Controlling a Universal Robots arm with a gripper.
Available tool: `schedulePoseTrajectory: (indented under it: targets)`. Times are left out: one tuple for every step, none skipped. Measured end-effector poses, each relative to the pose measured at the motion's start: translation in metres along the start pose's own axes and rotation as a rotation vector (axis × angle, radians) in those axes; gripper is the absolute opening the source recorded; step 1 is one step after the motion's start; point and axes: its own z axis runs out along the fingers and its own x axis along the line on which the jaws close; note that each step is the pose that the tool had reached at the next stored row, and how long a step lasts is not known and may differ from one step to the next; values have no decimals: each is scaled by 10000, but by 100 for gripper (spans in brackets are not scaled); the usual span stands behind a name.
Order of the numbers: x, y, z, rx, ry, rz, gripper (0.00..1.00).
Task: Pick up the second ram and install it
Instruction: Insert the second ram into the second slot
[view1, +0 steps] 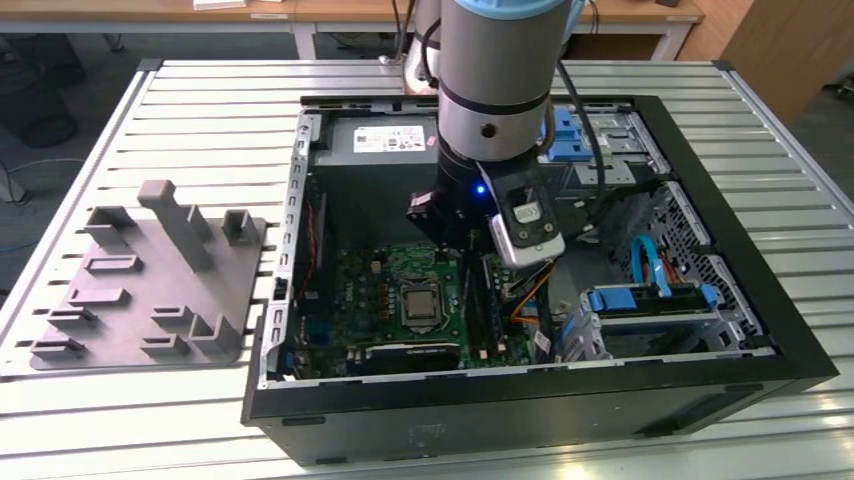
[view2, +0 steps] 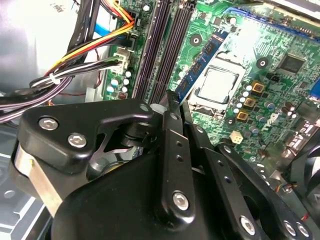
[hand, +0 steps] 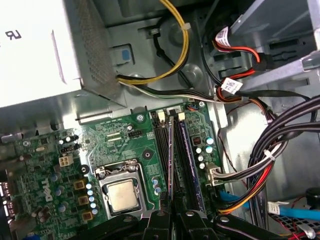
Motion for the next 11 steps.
schedulePoseTrajectory:
  targets:
    - [0,0,0,3,0,71,14]
    - [0,0,1,6,0,149,14]
    - [0,0,1,9,0,228,14]
    - [0,0,1,12,0,312,14]
    - [0,0,2,15,0,388,14]
    - [0,0,2,18,0,457,14]
    - [0,0,2,20,0,516,14]
    - [0,0,2,22,0,573,14]
    - [0,0,2,25,0,628,14]
    - [0,0,3,27,0,682,14]
    - [0,0,3,29,-1,741,14]
